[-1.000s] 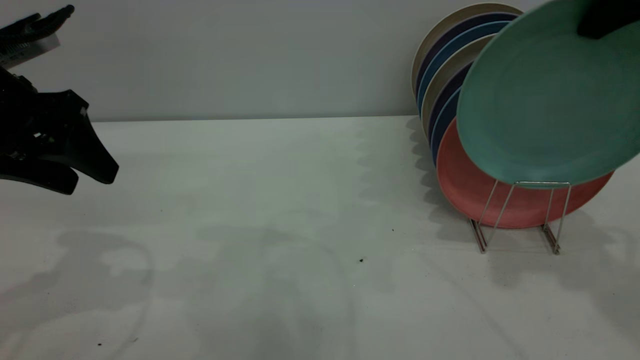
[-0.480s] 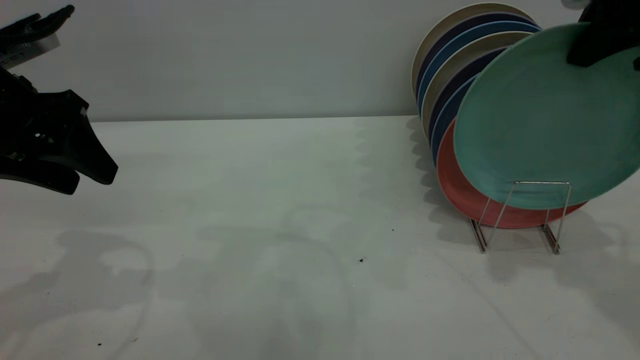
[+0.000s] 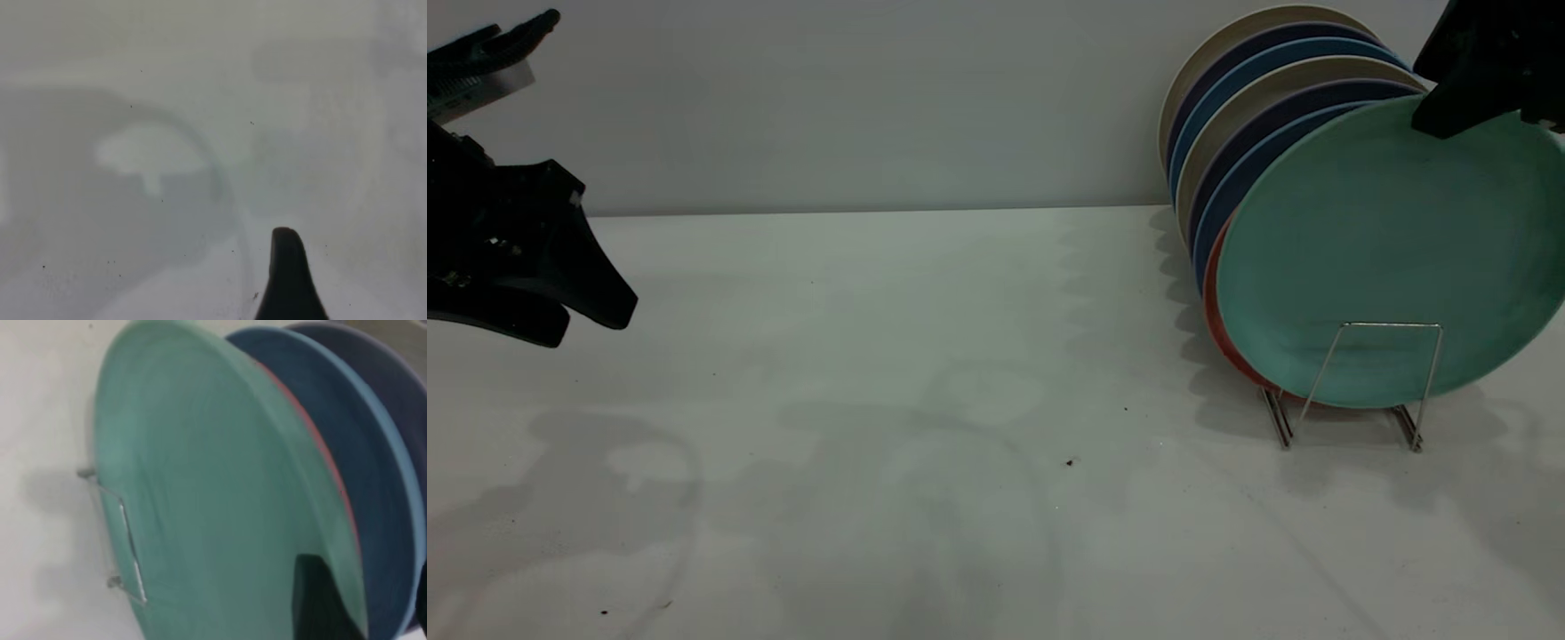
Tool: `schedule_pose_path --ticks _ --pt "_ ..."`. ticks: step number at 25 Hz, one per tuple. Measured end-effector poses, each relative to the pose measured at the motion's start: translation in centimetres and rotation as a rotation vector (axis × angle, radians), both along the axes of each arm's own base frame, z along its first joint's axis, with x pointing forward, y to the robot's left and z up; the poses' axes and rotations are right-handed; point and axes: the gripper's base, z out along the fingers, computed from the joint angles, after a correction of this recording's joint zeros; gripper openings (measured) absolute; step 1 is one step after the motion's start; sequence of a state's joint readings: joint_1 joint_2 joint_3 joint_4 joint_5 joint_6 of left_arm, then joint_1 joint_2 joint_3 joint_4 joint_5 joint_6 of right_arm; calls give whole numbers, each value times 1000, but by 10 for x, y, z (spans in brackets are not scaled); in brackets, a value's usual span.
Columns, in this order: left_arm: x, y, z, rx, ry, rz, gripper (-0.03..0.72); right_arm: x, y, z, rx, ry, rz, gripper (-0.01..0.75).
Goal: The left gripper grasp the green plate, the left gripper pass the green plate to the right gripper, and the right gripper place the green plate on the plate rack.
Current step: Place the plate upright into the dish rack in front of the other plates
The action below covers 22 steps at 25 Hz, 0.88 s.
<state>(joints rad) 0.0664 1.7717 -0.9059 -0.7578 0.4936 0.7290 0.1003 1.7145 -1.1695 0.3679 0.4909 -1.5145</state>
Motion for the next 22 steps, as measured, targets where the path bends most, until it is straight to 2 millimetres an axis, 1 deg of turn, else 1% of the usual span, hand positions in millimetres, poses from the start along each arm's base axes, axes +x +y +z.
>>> schedule_pose_path --ticks 4,8,10,13,15,17,20,22 --pt "0 0 0 -1 1 -1 541 -6 2 -3 48 88 -31 394" --pt "0 0 0 -8 10 14 541 -12 4 -6 141 204 -152 394" --pt "-1 1 -1 4 23 15 541 -13 4 -6 244 270 -312 394" --pt "-1 5 1 63 63 -2 541 -14 4 -6 442 371 -639 394" --pt "2 12 8 133 101 -1 541 -15 4 -5 526 426 -805 394" --pt "5 20 16 215 156 6 541 -18 3 -6 556 470 -899 394" --pt "6 34 33 365 220 40 541 -24 2 -7 526 525 -945 394" --pt "3 39 47 419 209 74 541 -30 0 -5 480 562 -945 394"
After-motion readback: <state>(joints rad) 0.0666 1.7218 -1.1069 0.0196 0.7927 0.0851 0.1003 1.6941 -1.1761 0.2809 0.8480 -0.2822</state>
